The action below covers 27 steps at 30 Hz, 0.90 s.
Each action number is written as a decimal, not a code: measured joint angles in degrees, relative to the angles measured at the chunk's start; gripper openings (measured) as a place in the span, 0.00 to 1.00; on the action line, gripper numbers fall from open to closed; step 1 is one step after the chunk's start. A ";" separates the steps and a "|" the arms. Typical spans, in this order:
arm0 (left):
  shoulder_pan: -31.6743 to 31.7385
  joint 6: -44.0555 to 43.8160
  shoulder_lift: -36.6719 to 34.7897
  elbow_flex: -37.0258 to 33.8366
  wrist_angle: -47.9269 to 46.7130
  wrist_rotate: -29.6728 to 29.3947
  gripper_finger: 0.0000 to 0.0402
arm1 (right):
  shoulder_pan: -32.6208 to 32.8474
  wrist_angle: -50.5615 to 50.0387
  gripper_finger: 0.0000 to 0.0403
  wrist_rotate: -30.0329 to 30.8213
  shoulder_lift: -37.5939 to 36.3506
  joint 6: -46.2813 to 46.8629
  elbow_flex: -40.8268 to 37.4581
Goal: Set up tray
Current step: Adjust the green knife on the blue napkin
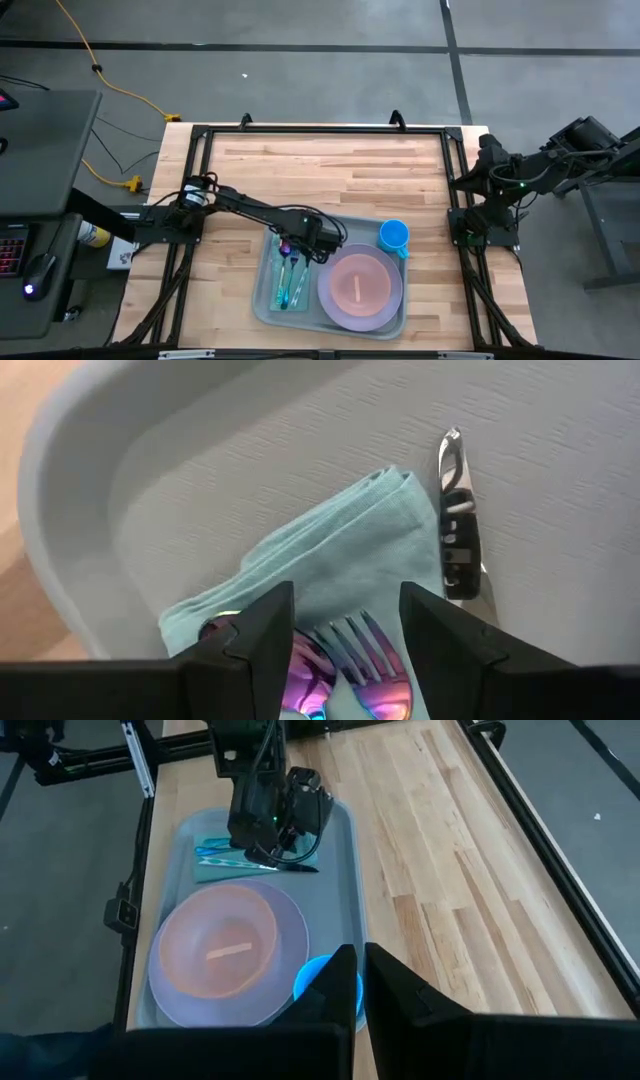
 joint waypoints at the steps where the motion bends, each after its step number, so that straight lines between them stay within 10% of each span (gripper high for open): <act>1: 0.00 0.02 0.00 0.00 0.09 -0.33 0.53 | 0.01 0.00 0.00 0.00 0.00 0.00 0.00; 27: 5.30 21.35 -0.04 -0.02 14.20 -3.39 0.53 | 0.00 0.00 0.00 0.31 0.07 1.51 0.00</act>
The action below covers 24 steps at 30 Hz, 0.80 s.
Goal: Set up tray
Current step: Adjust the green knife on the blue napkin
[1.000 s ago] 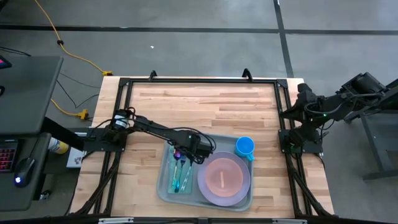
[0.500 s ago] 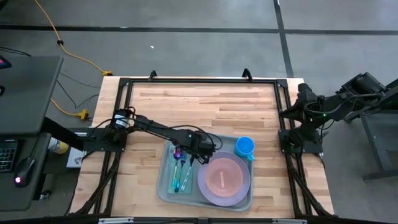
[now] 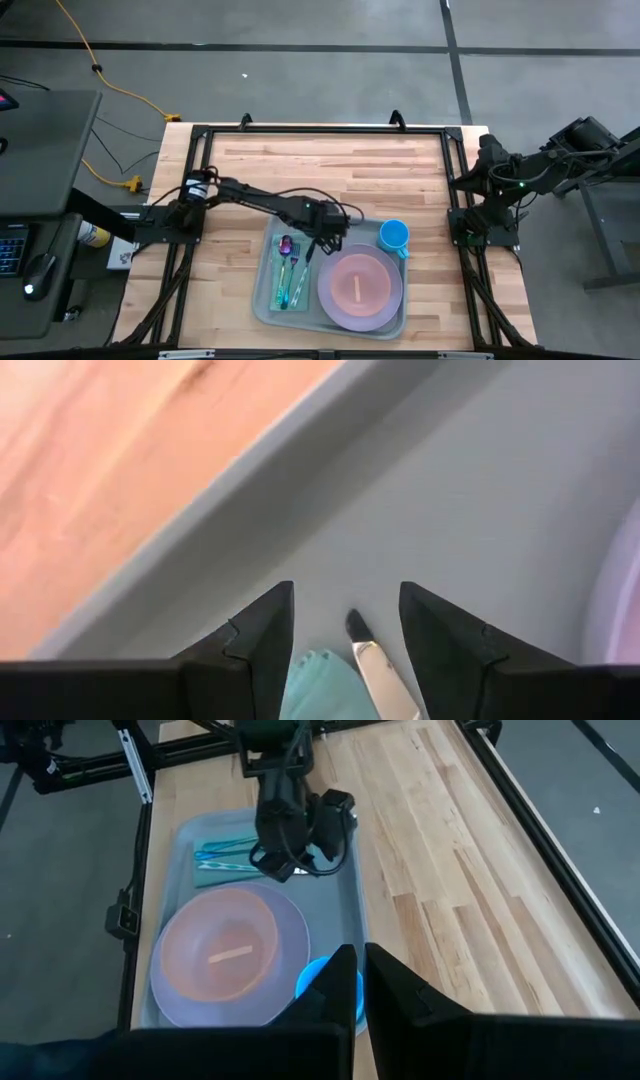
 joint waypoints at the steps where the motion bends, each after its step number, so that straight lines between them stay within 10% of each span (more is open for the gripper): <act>1: 0.12 0.42 0.00 0.02 0.00 0.02 0.53 | 0.00 0.00 0.00 -0.16 0.00 0.06 0.02; 24: 0.30 5.22 1.81 -0.09 -1.23 3.45 0.53 | 0.02 0.00 0.00 -0.81 0.00 3.15 0.00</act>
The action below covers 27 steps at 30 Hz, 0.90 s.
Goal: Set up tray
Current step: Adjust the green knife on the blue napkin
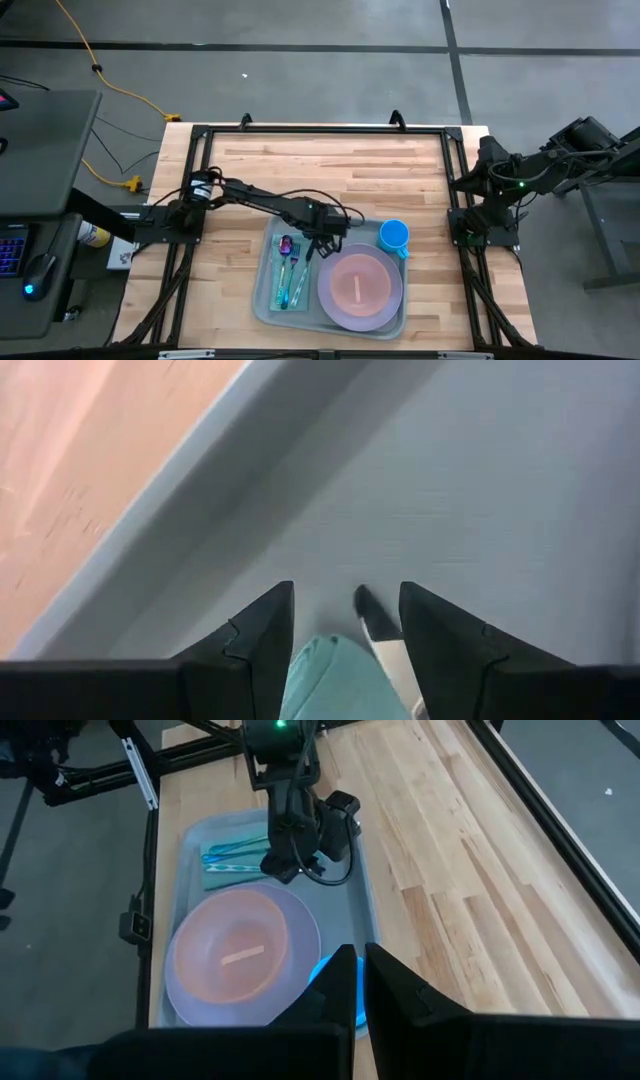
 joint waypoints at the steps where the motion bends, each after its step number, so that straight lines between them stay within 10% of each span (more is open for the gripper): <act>1: 0.00 -0.07 -0.08 0.02 0.12 -0.02 0.53 | 0.00 -0.02 0.00 0.00 0.00 0.35 0.02; 27: 0.00 -0.72 -0.13 0.09 -2.11 -2.10 0.53 | -0.01 0.20 0.00 -1.04 0.00 3.34 0.00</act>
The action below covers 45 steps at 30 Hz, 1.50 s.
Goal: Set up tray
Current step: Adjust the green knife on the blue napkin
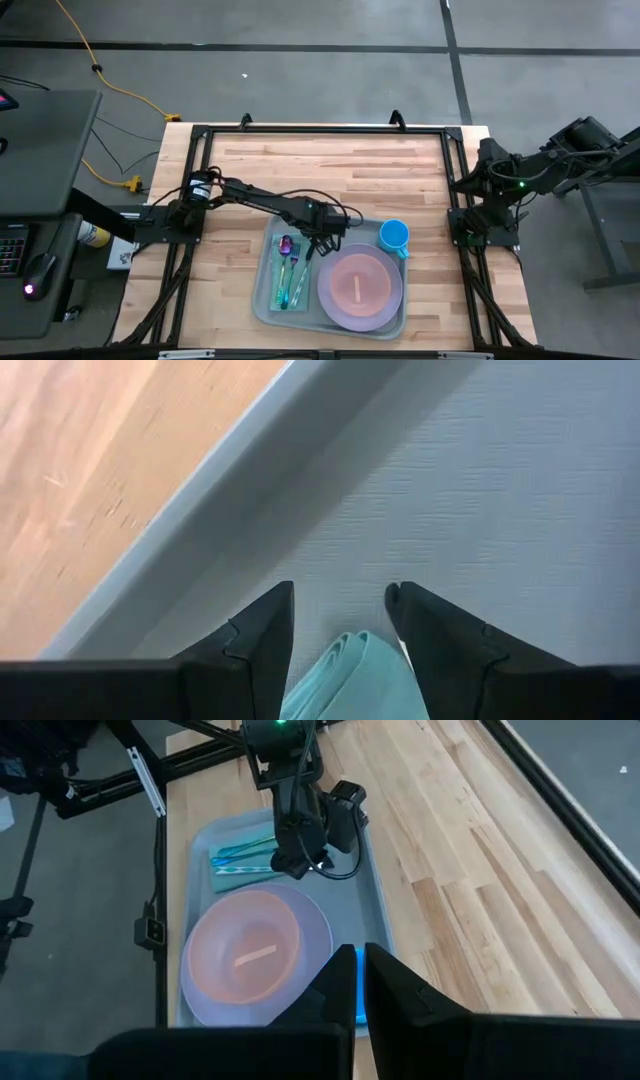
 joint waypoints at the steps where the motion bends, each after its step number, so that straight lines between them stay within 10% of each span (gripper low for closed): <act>1: 0.00 -0.17 0.00 0.00 0.04 0.02 0.53 | 0.00 0.01 0.00 -0.18 0.00 0.12 0.01; 29: -1.57 -1.73 1.90 0.09 1.72 3.25 0.52 | 0.01 0.02 0.00 -0.64 1.14 0.95 0.00; 45: -1.55 -0.30 1.91 0.09 1.58 5.97 0.17 | 0.01 0.02 0.00 -0.64 1.14 0.37 0.00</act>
